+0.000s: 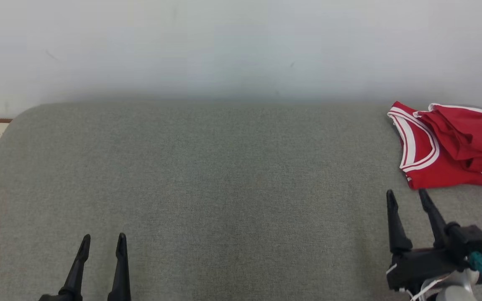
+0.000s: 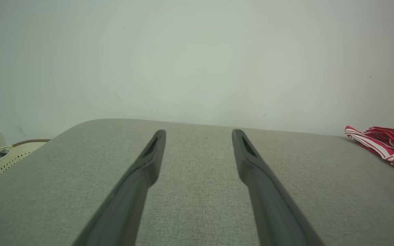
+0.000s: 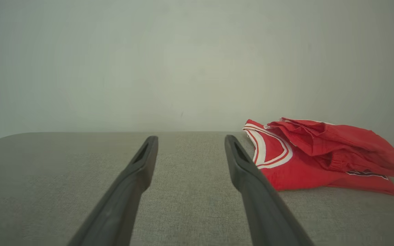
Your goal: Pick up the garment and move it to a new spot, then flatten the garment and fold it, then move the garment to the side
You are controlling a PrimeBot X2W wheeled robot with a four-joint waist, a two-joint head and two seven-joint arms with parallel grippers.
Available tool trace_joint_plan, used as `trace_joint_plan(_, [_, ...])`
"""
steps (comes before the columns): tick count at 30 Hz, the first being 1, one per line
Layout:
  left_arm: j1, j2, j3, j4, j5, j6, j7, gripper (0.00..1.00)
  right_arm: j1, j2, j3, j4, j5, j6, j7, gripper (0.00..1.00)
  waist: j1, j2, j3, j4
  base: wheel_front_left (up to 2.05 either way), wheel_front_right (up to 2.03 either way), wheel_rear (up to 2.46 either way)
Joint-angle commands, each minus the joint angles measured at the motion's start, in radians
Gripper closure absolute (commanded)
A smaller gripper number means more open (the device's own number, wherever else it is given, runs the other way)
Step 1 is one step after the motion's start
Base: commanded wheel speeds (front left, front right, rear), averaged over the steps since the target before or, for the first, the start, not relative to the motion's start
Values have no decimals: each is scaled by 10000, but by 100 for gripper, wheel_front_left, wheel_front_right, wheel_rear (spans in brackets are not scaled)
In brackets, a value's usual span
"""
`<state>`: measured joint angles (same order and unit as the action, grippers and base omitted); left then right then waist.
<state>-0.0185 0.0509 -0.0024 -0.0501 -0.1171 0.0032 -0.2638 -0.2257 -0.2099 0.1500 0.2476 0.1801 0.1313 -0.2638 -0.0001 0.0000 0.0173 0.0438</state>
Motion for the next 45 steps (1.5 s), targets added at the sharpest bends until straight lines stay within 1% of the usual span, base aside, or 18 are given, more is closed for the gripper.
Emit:
trace_joint_plan(1, [214, 2, 70, 41, -43, 36, -7, 0, 341, 114, -63, -142, -103, -13, -1, 0, 1, 0, -165, 91, 0, 0, 0])
trace_joint_plan(3, [337, 4, 55, -53, -32, 117, -7, 0, 1097, 374, 3, -525, -267, -13, 10, 0, 1, 0, -278, 109, 0, 0, 0])
trace_joint_plan(7, [463, 2, 143, -97, -43, 158, -7, 0, 1714, 638, 121, -873, -465, -13, 9, 0, 1, 0, -370, 28, 0, 0, 0])
trace_joint_plan(14, [613, 0, 177, 34, -87, 112, -7, 0, 2294, 1065, 114, -935, -994, -13, 13, 0, 1, 0, -479, -90, 0, 0, 0])
trace_joint_plan(18, [646, 1, 137, 162, -96, 93, -7, 0, 2509, 1201, -109, -1067, -1377, -13, 10, 0, 1, 0, -539, -131, 0, 0, 0])
trace_joint_plan(24, [675, 3, 204, 414, -2, 67, -7, 0, 2611, 1309, -269, -1426, -1739, -13, 5, 0, 1, 0, -561, -215, 0, 0, 0])
trace_joint_plan(42, [643, 1, 336, 430, -131, -20, -7, 0, 2637, 1407, -247, -1538, -1818, -13, -1, 0, 1, 0, -538, -259, 0, 0, 0])
trace_joint_plan(43, [576, -2, 293, 473, -111, -19, 3, 100, 2569, 1387, -246, -1483, -1759, 0, 6, 100, 1, 0, -539, -261, 0, 0, 0])
trace_joint_plan(45, [596, -13, 281, 667, -132, -18, 19, 100, 2627, 1387, -230, -1312, -1738, 0, 6, 100, 1, 0, -537, -264, 0, 0, 0])
